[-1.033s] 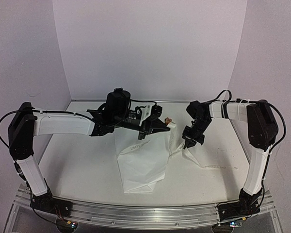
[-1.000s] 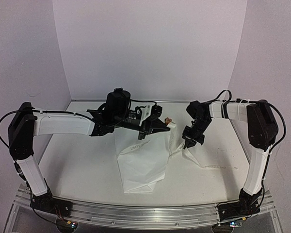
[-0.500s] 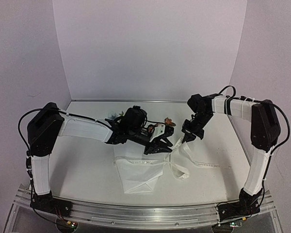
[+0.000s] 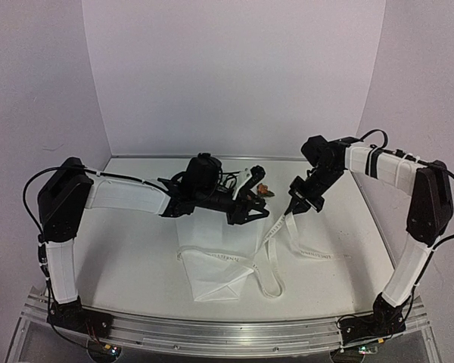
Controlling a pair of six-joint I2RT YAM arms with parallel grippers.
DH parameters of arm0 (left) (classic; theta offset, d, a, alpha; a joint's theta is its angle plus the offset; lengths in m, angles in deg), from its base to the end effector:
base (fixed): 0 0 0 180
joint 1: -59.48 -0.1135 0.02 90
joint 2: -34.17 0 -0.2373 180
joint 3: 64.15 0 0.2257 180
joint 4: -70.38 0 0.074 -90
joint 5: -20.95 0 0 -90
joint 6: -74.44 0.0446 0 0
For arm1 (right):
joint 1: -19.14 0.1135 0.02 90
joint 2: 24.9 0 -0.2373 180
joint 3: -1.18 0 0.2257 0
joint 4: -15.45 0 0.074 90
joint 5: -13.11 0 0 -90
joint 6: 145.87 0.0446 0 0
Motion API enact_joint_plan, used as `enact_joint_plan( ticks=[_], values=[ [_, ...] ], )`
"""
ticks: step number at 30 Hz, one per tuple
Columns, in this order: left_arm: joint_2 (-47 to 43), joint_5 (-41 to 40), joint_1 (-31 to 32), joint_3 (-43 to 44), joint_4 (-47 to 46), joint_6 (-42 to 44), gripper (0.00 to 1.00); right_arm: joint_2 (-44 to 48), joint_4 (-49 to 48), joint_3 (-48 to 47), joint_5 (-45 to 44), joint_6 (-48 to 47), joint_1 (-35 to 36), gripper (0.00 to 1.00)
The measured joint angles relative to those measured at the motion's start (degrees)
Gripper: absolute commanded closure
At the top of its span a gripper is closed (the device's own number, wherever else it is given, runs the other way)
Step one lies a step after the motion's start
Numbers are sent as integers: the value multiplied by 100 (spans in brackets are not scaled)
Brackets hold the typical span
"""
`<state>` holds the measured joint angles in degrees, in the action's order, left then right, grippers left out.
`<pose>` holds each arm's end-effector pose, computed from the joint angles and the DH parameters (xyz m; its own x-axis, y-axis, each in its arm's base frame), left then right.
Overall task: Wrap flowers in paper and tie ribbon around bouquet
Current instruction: Place the left side of the ribbon on the folded bouquet, then pass from the right arm to the left
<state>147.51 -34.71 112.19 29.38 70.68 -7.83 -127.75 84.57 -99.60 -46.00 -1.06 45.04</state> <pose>0.2408 -0.3577 0.2168 -0.0749 0.2817 -0.9566 0.9970 0.0413 -0.0659 0.2909 0.1667 0.2304 -0.9188 0.3335 0.2113 0.3941 0.7411 0.5436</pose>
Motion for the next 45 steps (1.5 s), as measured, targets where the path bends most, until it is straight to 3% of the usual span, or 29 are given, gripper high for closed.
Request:
enact_joint_plan(
  ticks=[6, 15, 27, 45],
  values=[
    [-629, 156, -96, -676, -498, -1077, 55, 167, -56, 34, 72, 577, 162, 89],
    [-684, -152, 141, -1430, -1296, -1782, 52, 467, -991, 483, 99, 1871, 398, 86],
    [-616, -1064, 426, -1827, -2201, -1825, 47, 533, -2152, 664, -21, 3289, 930, 92],
    [278, -2132, 439, -1656, -2885, -2132, 45, 557, -2370, 739, -174, 3593, 1004, 95]
  ],
)
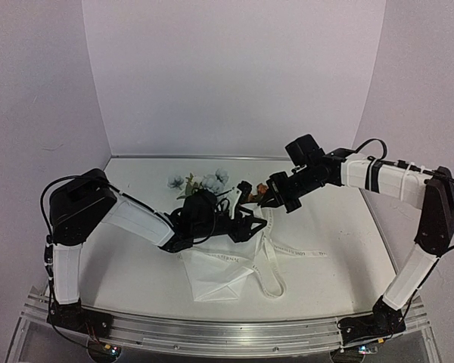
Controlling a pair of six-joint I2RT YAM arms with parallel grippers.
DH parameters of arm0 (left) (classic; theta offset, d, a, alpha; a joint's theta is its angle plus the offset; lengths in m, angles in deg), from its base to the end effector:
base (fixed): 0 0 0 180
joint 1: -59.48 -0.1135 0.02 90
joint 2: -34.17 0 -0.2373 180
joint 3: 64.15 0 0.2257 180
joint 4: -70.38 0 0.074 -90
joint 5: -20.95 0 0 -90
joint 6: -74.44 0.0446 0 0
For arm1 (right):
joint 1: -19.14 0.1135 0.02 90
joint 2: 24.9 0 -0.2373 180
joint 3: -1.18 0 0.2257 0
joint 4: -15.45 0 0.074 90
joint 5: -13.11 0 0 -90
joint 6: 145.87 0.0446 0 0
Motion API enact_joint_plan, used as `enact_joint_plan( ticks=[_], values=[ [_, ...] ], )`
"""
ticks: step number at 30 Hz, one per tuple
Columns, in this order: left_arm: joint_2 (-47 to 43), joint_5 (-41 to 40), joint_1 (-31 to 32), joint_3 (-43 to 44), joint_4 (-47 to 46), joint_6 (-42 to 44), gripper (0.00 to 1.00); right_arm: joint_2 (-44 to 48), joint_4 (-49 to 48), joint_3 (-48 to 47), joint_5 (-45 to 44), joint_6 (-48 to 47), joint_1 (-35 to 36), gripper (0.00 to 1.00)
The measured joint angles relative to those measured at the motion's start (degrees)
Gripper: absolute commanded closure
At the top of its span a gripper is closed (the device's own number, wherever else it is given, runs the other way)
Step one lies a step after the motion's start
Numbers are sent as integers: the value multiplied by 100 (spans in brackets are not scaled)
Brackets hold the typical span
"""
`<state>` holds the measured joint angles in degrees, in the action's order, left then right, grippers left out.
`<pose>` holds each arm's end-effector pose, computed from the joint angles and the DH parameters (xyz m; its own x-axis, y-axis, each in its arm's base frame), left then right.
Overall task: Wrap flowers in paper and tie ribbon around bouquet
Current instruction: Pass from the right arm to the left
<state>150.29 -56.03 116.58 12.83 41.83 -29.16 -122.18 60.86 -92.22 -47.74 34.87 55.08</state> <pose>0.2170 -0.3539 0.1625 -0.3177 0.0693 -0.9457 0.8885 0.3699 -0.2714 0.2697 0.2224 0.2480 -0.7618 0.5263 0.3776 0.6236 0.4381 0.6474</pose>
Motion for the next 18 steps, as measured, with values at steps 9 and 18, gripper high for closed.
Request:
enact_joint_plan(
  ticks=[9, 18],
  values=[
    [113, -60, 35, 184, 52, -168, 100, 2, -4, 23, 0, -91, -2, 75],
    [-547, 882, -110, 345, 1647, -432, 100, 131, 93, 66, 122, -1092, -143, 38]
  ],
)
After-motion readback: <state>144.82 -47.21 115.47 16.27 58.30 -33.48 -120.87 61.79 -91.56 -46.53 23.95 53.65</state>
